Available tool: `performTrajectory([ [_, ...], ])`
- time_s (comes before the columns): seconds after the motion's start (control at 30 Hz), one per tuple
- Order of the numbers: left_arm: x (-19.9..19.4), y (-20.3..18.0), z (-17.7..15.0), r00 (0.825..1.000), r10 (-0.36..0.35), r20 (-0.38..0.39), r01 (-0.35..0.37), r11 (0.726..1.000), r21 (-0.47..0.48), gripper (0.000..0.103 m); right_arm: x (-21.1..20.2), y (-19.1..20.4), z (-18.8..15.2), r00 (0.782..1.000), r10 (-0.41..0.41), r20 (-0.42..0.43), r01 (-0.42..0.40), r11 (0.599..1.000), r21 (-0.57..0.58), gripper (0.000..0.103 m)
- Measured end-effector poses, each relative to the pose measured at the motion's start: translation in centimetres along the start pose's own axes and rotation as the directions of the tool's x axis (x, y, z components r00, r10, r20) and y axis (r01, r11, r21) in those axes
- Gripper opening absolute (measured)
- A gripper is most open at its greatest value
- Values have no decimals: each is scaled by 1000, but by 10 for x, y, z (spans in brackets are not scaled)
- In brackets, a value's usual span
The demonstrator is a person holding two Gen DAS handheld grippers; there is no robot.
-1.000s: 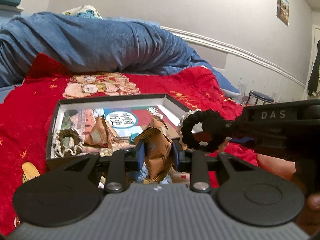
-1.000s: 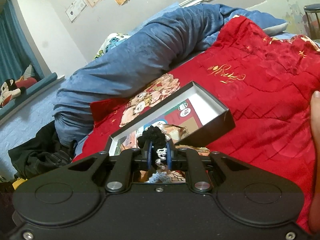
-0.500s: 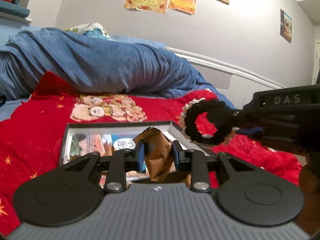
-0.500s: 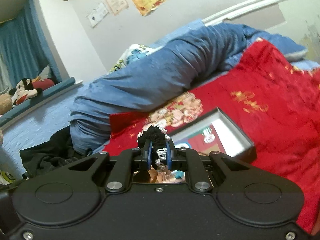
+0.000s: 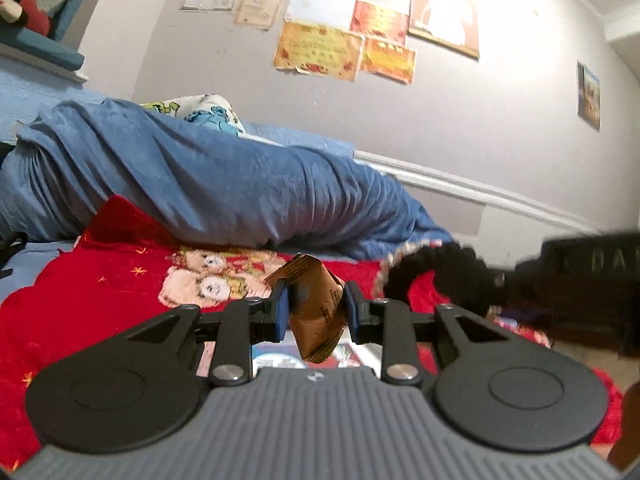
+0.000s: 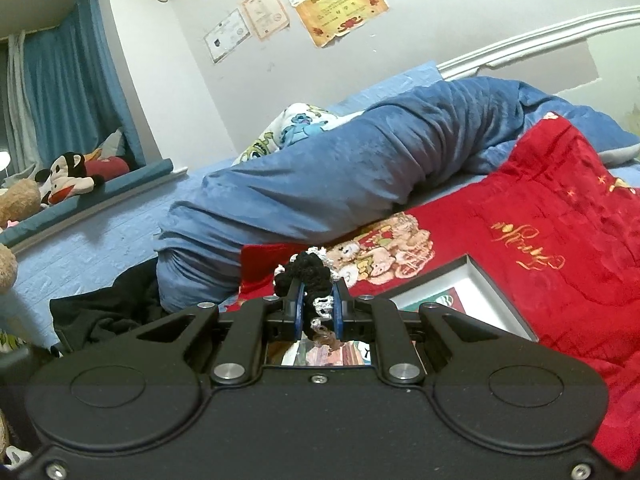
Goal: Organize objects
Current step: 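Lift packet with left gripper and black scrunchie with right gripper off the pile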
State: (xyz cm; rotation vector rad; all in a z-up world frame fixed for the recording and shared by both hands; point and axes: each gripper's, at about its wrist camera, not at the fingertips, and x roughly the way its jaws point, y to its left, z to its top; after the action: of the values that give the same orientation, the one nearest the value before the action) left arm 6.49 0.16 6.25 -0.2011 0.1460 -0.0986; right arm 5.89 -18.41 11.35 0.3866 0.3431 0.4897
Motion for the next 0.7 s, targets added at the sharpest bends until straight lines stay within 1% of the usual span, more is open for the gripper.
performTrajectory([
  [0.17,2,9,3,999,22,23,-22,1000,5,32,12,-1,10,1000,18,8,-18,1000,8,15],
  [0.3,12,19,4,999,39,1,-39,999,-31,32,25,-2,17,999,33,9,-33,999,34,15],
  [0.53,16,31,7,998,66,-7,-66,997,-45,32,47,-1,29,998,70,9,-70,996,52,15],
  [0.7,19,55,11,996,88,-14,-89,992,-91,32,65,-1,32,998,63,-7,-63,997,37,15],
])
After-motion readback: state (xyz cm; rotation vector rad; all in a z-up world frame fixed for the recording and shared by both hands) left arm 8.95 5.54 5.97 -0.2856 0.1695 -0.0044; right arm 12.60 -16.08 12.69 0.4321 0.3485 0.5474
